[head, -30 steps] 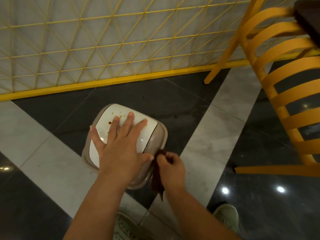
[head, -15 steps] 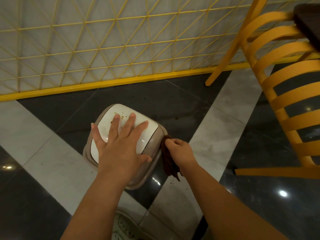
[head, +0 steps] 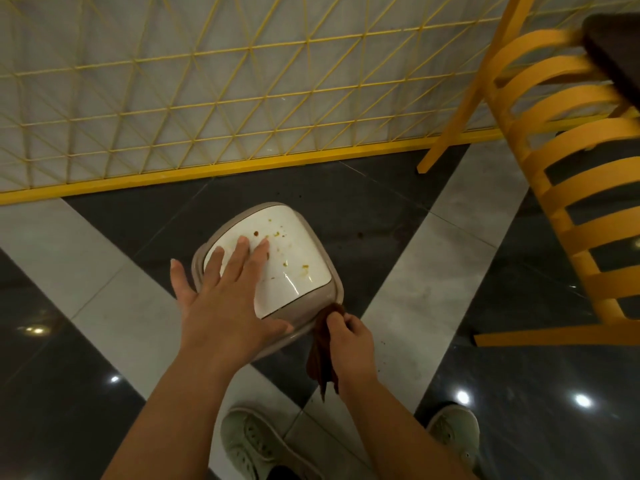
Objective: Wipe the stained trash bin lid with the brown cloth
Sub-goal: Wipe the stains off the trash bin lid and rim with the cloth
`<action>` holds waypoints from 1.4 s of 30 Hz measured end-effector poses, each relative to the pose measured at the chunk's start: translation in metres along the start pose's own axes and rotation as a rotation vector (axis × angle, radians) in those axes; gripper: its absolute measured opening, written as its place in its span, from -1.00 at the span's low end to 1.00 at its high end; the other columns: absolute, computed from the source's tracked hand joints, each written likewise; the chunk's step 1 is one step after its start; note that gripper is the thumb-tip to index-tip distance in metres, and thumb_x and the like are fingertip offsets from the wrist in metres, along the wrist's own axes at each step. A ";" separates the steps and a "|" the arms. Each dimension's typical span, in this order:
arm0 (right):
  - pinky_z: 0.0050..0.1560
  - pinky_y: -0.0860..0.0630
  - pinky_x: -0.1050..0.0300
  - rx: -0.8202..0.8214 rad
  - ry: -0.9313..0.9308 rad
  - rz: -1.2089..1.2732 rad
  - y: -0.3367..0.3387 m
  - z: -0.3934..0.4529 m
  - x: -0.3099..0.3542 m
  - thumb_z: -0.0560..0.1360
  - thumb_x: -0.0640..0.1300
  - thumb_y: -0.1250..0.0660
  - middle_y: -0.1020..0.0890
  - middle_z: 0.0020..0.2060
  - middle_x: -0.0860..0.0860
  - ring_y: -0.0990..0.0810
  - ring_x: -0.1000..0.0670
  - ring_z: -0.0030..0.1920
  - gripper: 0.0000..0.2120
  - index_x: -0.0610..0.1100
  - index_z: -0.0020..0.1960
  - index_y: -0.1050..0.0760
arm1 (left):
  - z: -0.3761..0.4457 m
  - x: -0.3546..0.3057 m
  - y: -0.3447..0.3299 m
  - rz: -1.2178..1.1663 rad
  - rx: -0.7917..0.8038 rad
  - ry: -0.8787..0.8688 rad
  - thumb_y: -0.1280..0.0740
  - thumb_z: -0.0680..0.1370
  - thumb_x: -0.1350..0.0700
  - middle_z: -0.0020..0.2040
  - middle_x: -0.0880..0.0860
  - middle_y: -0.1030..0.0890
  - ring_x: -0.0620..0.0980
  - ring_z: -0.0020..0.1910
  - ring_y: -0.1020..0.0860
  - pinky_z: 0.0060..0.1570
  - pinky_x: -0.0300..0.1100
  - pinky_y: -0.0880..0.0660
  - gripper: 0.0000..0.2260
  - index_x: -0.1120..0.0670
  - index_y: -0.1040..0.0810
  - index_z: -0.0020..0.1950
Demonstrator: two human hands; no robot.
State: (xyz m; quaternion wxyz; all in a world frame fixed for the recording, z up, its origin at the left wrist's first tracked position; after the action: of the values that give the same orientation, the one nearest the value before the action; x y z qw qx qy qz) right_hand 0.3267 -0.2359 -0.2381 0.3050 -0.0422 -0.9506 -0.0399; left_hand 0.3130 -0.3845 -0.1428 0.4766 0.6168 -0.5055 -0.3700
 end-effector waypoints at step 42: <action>0.02 -0.45 0.13 -0.150 0.113 -0.019 0.002 0.014 0.003 0.54 -0.04 -0.33 -0.59 -0.02 0.04 -0.56 0.02 0.00 -0.84 0.00 0.11 -0.48 | 0.012 -0.020 -0.001 -0.108 -0.048 0.123 -0.23 0.35 -0.44 0.56 -0.10 0.09 0.04 0.53 0.20 0.32 0.28 0.38 -0.14 -0.25 0.14 0.49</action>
State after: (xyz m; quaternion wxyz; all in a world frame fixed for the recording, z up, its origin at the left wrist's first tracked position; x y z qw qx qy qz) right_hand 0.3170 -0.2329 -0.2476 0.3538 -0.0538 -0.9265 -0.1162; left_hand 0.2981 -0.3679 -0.1479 0.5006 0.6533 -0.4322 -0.3685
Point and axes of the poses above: each hand's wrist, its own z-axis towards the middle knuckle, its own y-axis out of the back of the hand, x = y × z, the point moved 1 cm from there along z, towards the middle knuckle
